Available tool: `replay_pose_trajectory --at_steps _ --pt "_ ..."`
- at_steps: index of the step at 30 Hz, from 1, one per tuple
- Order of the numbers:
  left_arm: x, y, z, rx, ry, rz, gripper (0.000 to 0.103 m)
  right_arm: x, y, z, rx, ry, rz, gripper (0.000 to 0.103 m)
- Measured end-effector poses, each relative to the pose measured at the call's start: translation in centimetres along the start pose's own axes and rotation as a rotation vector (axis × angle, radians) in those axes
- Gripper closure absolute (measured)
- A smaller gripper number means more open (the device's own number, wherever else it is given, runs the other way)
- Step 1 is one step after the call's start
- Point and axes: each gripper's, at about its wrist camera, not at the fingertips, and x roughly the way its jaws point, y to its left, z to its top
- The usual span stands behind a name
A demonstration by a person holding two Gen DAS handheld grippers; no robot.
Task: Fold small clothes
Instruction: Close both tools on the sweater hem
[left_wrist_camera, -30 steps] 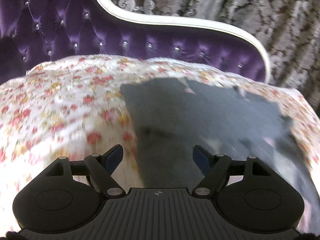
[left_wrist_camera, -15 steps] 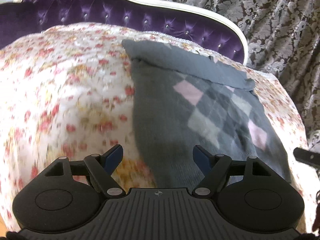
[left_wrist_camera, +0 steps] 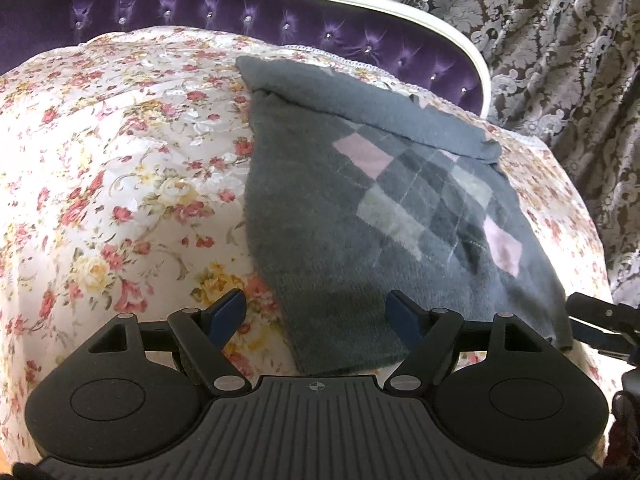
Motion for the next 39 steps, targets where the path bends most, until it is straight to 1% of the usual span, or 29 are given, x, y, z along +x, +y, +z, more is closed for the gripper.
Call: replay_pose_trajectory --at_steps 8,13,15,16,18,21,23,24,25,26,27,28,29,30,33,35,39 --pt "1.1 -0.8 0.8 0.018 0.007 -0.076 0.027 1.3 -0.1 0.2 0.006 0.001 0.064 0.0" --pt "1.5 -1.4 0.9 0.055 0.016 -0.093 0.027 1.8 -0.8 0.5 0.062 -0.017 0.121 0.0" --pt "1.4 -1.4 0.8 0.06 0.021 -0.108 0.029 1.9 -1.2 0.6 0.087 -0.021 0.14 0.0" --pt "1.3 -1.4 0.8 0.054 0.021 -0.113 0.033 1.9 -1.3 0.6 0.095 -0.022 0.148 0.0" --pt "0.9 -1.0 0.6 0.029 0.015 -0.107 0.056 1.8 -1.7 0.6 0.115 -0.025 0.165 0.0" --pt "0.7 -0.2 0.4 -0.009 0.015 -0.107 0.067 1.6 -1.9 0.6 0.122 -0.013 0.175 0.0" --pt "0.7 0.1 0.5 -0.02 0.017 -0.106 0.07 1.4 -1.5 0.5 0.096 -0.001 0.155 0.006" --pt "0.7 0.1 0.5 -0.021 0.017 -0.102 0.073 1.4 -1.3 0.5 0.075 0.003 0.133 0.013" --pt "0.7 0.1 0.5 -0.019 0.016 -0.096 0.076 1.3 -1.1 0.5 0.053 0.008 0.112 0.025" --pt "0.7 0.1 0.5 -0.02 0.014 -0.09 0.08 1.2 -0.9 0.5 0.03 0.012 0.093 0.032" --pt "0.7 0.3 0.5 -0.028 0.012 -0.092 0.083 1.2 -0.7 0.5 0.018 0.017 0.078 0.046" --pt "0.7 0.5 0.5 -0.039 0.013 -0.099 0.085 1.2 -0.7 0.5 0.009 0.021 0.063 0.066" --pt "0.7 0.8 0.5 -0.053 0.013 -0.106 0.094 1.3 -0.8 0.5 0.008 0.03 0.05 0.076" --pt "0.6 1.0 0.4 -0.067 0.014 -0.116 0.094 1.3 -0.9 0.4 0.007 0.037 0.037 0.083" --pt "0.1 1.6 0.5 -0.107 0.001 -0.131 0.095 1.1 -1.1 0.4 0.006 0.031 0.029 0.087" --pt "-0.5 1.7 0.7 -0.116 -0.022 -0.134 0.095 0.5 -0.7 0.5 -0.016 0.015 0.022 0.088" --pt "-2.2 1.7 2.2 -0.133 -0.069 -0.174 0.096 -0.6 0.1 1.4 -0.035 -0.02 0.036 0.088"
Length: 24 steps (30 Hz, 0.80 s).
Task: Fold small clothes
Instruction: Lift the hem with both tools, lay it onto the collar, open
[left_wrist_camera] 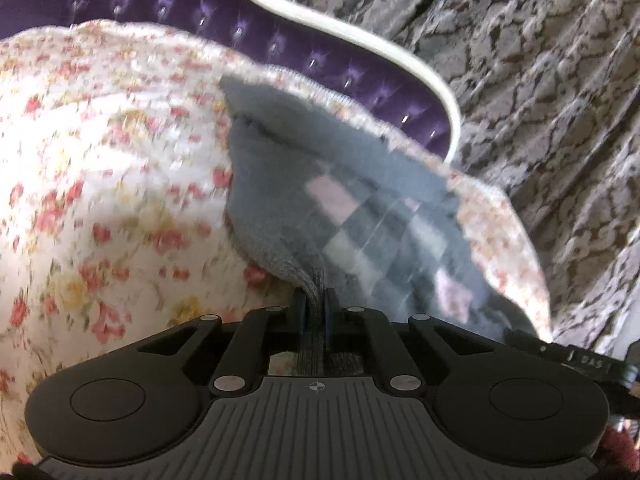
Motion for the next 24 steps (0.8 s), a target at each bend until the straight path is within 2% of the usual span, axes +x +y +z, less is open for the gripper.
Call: replay_pose_trajectory --at_steps 7,16,20,24 --pt "-1.2 -1.3 5.0 0.024 -0.084 -0.082 0.096 -1.7 1.3 3.8 -0.005 -0.085 0.062 0.09" --pt "0.8 -2.2 10.9 0.086 -0.148 -0.116 0.096 -0.3 2.1 9.9 -0.022 -0.167 0.131 0.09" --pt "3.1 -2.0 14.5 0.086 -0.187 -0.109 0.096 1.3 1.9 13.2 -0.039 -0.216 0.154 0.09" --pt "6.6 -1.4 18.2 0.06 -0.193 -0.089 0.096 4.5 1.1 17.7 -0.025 -0.249 0.158 0.09"
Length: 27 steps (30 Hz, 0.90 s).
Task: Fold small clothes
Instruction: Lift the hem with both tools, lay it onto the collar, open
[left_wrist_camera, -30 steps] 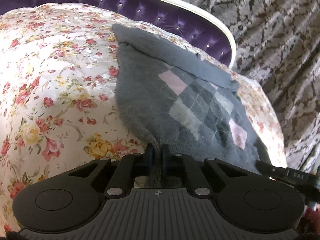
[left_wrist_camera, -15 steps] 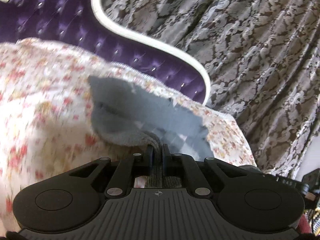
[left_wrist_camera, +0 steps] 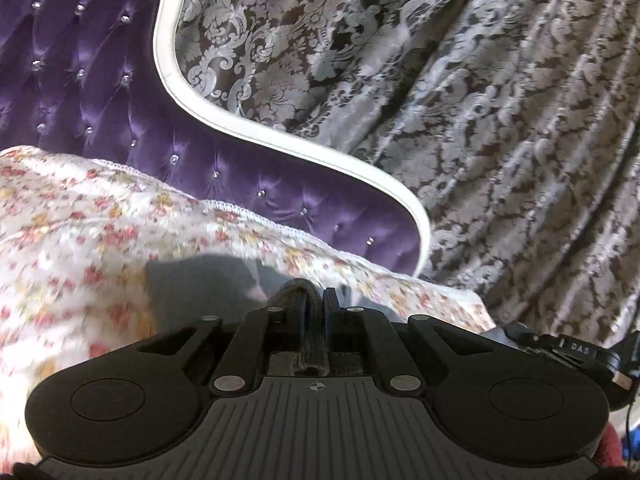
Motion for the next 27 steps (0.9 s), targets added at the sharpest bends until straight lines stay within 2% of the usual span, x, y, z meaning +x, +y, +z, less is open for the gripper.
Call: replay_pose_trajectory --at_steps 8,13,17,19,20,21,23,25,27 --pt "10.6 3.8 2.7 -0.034 0.066 0.09 0.099 10.5 -4.4 4.9 0.043 0.02 -0.072 0.09" --pt "16.0 6.4 2.7 -0.039 0.104 0.18 0.099 16.8 -7.2 5.2 0.027 0.09 -0.151 0.091" --pt "19.2 7.9 2.4 -0.036 0.153 0.204 0.098 20.4 -9.1 4.8 0.031 0.145 -0.216 0.09" --pt "20.2 8.6 2.4 -0.039 0.162 0.197 0.095 21.5 -9.8 4.5 0.034 0.167 -0.244 0.09" --pt "20.7 8.9 2.5 -0.047 0.173 0.191 0.088 22.0 -10.1 4.4 0.04 0.172 -0.26 0.09" --pt "20.9 9.2 2.7 -0.053 0.174 0.193 0.075 22.4 -10.4 4.3 0.05 0.175 -0.275 0.089" --pt "20.8 9.1 3.2 -0.051 0.146 0.203 0.067 23.1 -11.2 4.3 0.075 0.195 -0.286 0.084" --pt "20.0 8.7 3.9 -0.034 0.109 0.22 0.056 23.3 -11.5 4.3 0.066 0.196 -0.323 0.049" --pt "18.7 8.0 4.4 -0.005 0.089 0.214 0.04 22.6 -11.2 4.6 0.042 0.176 -0.345 0.032"
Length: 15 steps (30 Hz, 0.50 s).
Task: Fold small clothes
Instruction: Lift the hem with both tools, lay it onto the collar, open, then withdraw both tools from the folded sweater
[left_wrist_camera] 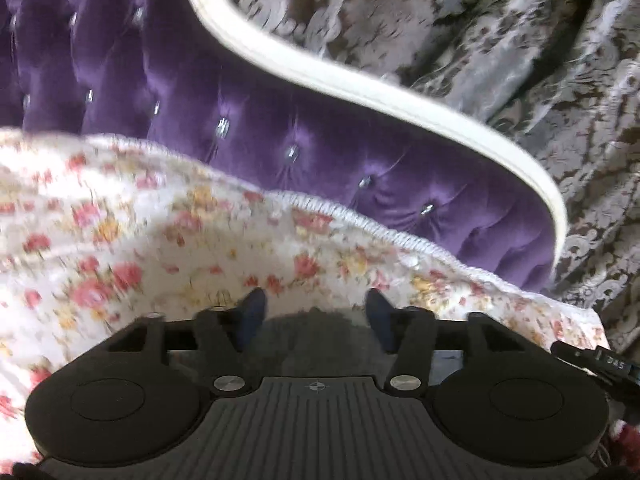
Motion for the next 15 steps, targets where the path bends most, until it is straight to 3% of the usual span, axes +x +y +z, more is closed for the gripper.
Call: replay_pose_trajectory --at_steps 3,6,7,9,15 --pt "-2.2 -1.5 -0.4 0.072 -0.007 0.01 0.028 -1.9 0.5 0.0 -0.039 -0.038 0.006 0.031" --pt "-3.7 -3.7 -2.4 0.195 0.019 0.009 0.019 -4.2 2.4 -0.7 -0.135 -0.06 0.016 0.015" --pt "-4.0 -4.4 -3.3 0.233 0.03 0.009 0.019 -4.8 3.3 -1.2 -0.176 -0.056 0.023 0.007" --pt "-4.2 -5.7 -5.0 0.304 0.057 0.011 0.019 -5.6 5.3 -2.7 -0.272 -0.035 0.029 0.003" --pt "-3.5 -7.1 -8.4 0.427 0.084 0.058 0.019 -5.6 10.8 -8.8 -0.563 0.03 0.028 0.003"
